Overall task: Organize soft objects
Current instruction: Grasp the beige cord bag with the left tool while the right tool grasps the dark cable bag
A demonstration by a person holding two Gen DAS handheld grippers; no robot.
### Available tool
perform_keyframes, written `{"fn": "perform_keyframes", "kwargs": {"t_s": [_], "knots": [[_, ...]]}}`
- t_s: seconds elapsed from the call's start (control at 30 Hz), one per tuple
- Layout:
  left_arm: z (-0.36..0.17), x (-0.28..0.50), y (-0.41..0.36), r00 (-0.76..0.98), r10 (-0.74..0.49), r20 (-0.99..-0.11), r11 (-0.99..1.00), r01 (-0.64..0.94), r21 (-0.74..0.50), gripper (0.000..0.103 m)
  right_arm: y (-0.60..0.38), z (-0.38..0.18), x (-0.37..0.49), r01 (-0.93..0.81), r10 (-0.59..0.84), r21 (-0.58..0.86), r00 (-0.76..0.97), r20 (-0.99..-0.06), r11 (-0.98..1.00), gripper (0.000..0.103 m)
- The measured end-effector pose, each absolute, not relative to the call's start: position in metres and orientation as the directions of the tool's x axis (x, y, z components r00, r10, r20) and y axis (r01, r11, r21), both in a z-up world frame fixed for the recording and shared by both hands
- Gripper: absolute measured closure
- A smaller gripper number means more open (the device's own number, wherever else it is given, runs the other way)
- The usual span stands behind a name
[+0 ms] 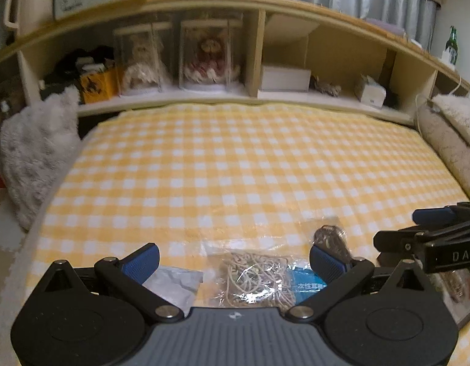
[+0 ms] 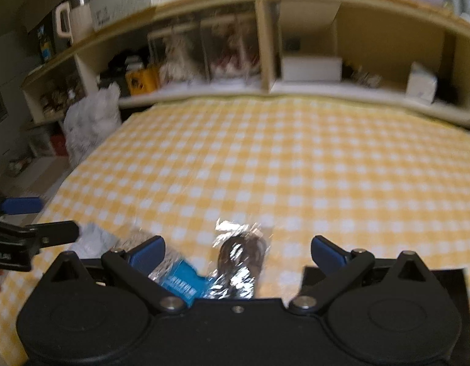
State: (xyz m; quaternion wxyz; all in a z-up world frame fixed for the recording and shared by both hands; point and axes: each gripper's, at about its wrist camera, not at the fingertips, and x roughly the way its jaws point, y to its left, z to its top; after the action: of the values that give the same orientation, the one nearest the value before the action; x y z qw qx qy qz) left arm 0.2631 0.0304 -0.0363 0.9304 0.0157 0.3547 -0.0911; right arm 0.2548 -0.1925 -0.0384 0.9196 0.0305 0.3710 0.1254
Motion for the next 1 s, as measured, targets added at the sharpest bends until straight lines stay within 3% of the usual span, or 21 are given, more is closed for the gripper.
{"fn": "perform_keyframes", "kwargs": {"t_s": [0.1,0.3,0.73,1.0], "knots": [[-0.052,0.275,0.026,0.704,-0.183,-0.686,0.975,0.219,-0.036,0.0,-0.187,-0.051,0.261,-0.235,0.276,0.157,0.655,-0.704,0.959,0.017],[-0.073,0.291,0.01,0.65,-0.26,-0.714,0.957,0.272,-0.101,0.0,-0.169,-0.079,0.265,-0.287,0.256,0.097,0.593,-0.763,0.953,0.029],[-0.109,0.305,-0.005,0.583,-0.184,-0.791,0.965,0.26,-0.033,0.0,-0.145,-0.115,0.268,-0.351,0.134,-0.09,0.565,-0.814,0.932,0.033],[-0.109,0.303,-0.007,0.584,-0.159,-0.796,0.966,0.257,-0.004,0.007,-0.137,-0.12,0.257,-0.408,0.094,-0.186,0.577,-0.812,0.894,0.041]]}}
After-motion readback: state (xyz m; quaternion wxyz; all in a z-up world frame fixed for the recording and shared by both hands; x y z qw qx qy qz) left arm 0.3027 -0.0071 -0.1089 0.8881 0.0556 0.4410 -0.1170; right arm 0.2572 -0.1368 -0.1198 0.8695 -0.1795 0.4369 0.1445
